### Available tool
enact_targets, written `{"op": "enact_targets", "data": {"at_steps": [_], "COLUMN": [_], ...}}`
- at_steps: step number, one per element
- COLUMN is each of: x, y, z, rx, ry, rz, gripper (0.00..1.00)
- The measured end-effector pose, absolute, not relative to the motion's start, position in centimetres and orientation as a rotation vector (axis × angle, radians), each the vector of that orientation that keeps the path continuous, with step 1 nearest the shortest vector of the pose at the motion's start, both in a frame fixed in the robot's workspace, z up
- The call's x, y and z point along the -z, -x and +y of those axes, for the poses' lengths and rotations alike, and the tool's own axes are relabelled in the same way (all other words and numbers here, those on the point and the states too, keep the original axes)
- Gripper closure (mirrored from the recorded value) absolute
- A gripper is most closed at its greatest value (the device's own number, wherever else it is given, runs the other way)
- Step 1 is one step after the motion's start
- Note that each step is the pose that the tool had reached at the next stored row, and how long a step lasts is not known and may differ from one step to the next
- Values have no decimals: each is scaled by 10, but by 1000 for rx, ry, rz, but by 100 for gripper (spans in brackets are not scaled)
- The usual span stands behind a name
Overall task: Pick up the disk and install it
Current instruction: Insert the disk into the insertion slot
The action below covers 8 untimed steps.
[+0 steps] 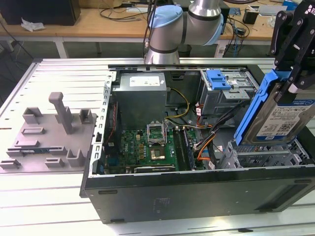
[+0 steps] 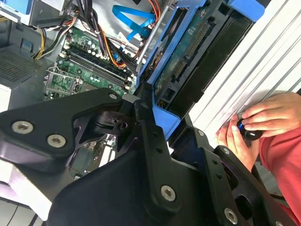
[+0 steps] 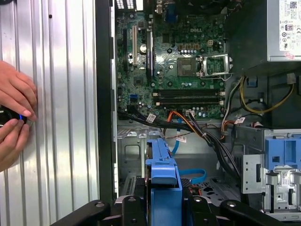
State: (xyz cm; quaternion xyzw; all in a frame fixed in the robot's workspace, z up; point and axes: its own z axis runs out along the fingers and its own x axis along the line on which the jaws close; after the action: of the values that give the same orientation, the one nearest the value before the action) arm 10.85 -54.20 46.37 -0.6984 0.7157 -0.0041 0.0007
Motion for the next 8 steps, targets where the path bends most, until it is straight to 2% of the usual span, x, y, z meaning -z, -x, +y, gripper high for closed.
{"op": "enact_targets", "data": {"at_steps": [8], "x": [-457], "y": [-109], "z": [-542], "rx": [13], "ry": [2193], "rz": [2247], "gripper": [63]}}
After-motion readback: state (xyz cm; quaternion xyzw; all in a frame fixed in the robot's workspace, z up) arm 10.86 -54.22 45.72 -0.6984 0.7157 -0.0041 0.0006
